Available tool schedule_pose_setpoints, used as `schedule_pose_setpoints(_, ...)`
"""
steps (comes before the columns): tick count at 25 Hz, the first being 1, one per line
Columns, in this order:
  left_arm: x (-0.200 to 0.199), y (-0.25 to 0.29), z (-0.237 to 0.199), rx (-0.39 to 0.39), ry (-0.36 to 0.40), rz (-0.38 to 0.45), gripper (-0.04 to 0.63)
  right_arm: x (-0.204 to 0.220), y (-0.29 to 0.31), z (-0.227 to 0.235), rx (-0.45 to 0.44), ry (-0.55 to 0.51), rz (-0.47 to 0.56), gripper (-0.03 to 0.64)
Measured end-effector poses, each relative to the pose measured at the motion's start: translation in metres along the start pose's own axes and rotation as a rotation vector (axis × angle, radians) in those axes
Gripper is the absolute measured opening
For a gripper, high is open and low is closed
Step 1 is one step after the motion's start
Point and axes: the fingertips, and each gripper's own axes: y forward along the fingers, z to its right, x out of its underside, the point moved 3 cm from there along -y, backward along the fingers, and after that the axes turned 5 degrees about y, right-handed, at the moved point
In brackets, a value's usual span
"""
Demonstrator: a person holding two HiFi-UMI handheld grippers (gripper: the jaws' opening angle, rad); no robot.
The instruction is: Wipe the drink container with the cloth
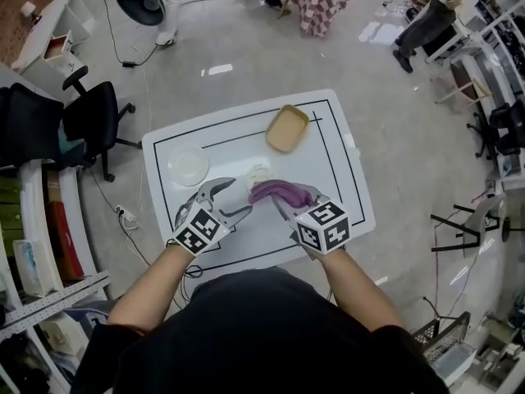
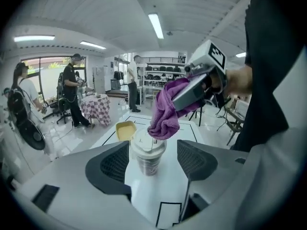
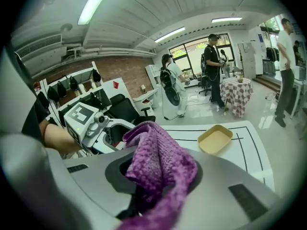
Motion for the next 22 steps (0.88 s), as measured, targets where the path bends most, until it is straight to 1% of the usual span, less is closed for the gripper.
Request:
schedule_pose_setpoints(1, 0.003, 0.011, 0.001, 0.002, 0.033, -0.03, 0.325, 0.0, 0.005, 0.003, -0.01, -0.009, -0.018, 0.081)
schedule_pose_setpoints(3, 0.009, 0.03, 0.002, 0.007, 0.091, -0.091, 0.378, 0.002, 0.016, 0.007, -0.032, -0.028, -0.059, 0.081)
schedule_pose_setpoints(5, 0.011, 0.048, 0.0, -0.009, 0.136, -0.131, 0.404, 0.004, 0.027, 0.009, -0.057, -0.058, -0.103, 0.081)
schedule_pose_setpoints(9, 0.005, 0.072, -0.007, -0.056, 0.199, -0.138, 0.419, 0.006, 0.046, 0.009, -0.095, -0.122, -0.154, 0.081)
schedule_pose_setpoints(14, -0.005, 0.095, -0.004, -0.041, 0.292, -0.124, 0.419, 0.007, 0.064, 0.018, -0.091, -0.181, -0.167, 0.081)
schedule_pose_setpoints(16, -0.005, 0.102, -0.001, -0.029, 0.307, -0.125, 0.417, 0.01, 0.067, 0.022, -0.085, -0.204, -0.172, 0.081)
schedule_pose_setpoints(19, -0.005, 0.105, -0.001, -0.019, 0.3, -0.12, 0.419, 0.013, 0.068, 0.023, -0.078, -0.243, -0.174, 0.081)
schedule_pose_setpoints(22, -0.005, 0.105, -0.001, -0.017, 0.299, -0.109, 0.417, 0.011, 0.065, 0.027, -0.049, -0.317, -0.18, 0.081)
